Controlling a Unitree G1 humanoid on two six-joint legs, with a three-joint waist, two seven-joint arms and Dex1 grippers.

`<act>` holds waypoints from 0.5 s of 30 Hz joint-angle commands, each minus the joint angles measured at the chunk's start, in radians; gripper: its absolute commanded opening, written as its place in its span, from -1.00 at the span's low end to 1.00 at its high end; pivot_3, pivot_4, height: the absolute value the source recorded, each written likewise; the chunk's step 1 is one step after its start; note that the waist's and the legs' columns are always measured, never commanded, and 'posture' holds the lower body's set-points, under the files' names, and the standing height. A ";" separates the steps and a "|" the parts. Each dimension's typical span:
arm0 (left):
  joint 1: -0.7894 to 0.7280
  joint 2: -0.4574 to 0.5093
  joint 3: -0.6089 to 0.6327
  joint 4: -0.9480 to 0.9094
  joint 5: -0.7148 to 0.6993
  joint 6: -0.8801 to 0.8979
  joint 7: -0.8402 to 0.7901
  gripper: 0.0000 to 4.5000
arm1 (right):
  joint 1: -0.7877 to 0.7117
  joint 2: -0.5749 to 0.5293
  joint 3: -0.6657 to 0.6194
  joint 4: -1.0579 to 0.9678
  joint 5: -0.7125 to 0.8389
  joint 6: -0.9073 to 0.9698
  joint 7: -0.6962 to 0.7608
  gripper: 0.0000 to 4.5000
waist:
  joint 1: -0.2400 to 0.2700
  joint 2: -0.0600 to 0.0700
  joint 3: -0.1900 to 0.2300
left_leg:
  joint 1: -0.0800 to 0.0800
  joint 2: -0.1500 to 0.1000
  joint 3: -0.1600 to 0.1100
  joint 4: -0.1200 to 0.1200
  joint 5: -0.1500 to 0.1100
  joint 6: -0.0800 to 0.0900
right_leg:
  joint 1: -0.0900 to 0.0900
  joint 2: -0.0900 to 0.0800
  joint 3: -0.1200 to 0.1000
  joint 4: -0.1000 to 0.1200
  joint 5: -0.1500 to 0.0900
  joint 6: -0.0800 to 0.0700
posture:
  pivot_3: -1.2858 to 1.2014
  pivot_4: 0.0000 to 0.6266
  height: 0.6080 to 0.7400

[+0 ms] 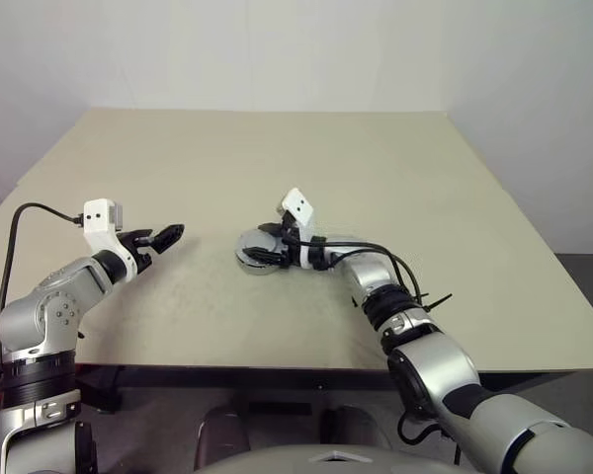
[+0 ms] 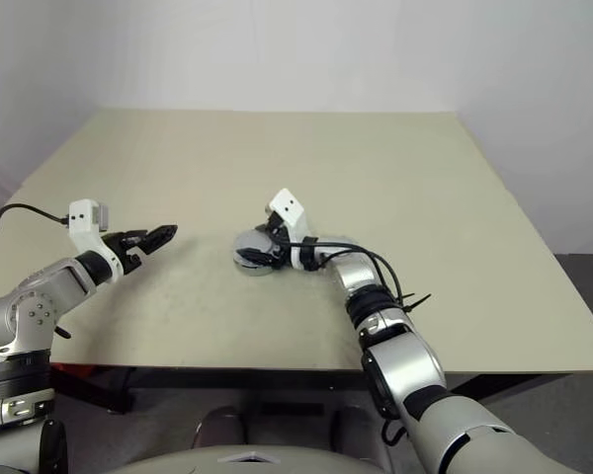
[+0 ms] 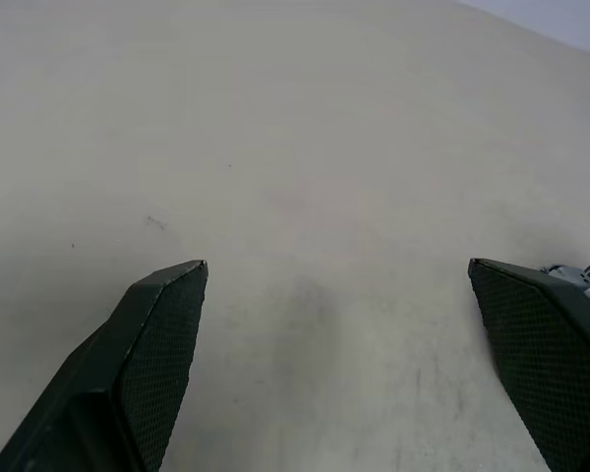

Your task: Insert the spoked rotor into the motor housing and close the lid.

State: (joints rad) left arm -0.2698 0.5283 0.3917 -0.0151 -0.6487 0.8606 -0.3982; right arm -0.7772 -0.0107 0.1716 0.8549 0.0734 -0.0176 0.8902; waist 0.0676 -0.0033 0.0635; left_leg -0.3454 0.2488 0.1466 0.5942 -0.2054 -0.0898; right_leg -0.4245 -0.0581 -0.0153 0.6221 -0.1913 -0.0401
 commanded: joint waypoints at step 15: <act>0.018 0.002 0.031 -0.062 -0.020 0.009 0.017 1.00 | -0.043 0.037 0.015 0.042 -0.070 -0.072 -0.082 0.43 | -0.024 0.000 0.000 | 0.002 0.000 0.000 0.000 0.000 -0.001 | 0.000 0.000 0.000 0.001 0.000 0.000 | 0.03 -1.00 1.00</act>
State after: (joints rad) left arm -0.2469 0.5276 0.4009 -0.0349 -0.6571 0.8726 -0.3854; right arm -0.7943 0.0232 0.1896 0.8994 0.0077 -0.0846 0.8266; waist 0.0440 -0.0033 0.0636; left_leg -0.3440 0.2491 0.1466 0.5942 -0.2051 -0.0904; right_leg -0.4243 -0.0580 -0.0154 0.6233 -0.1911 -0.0404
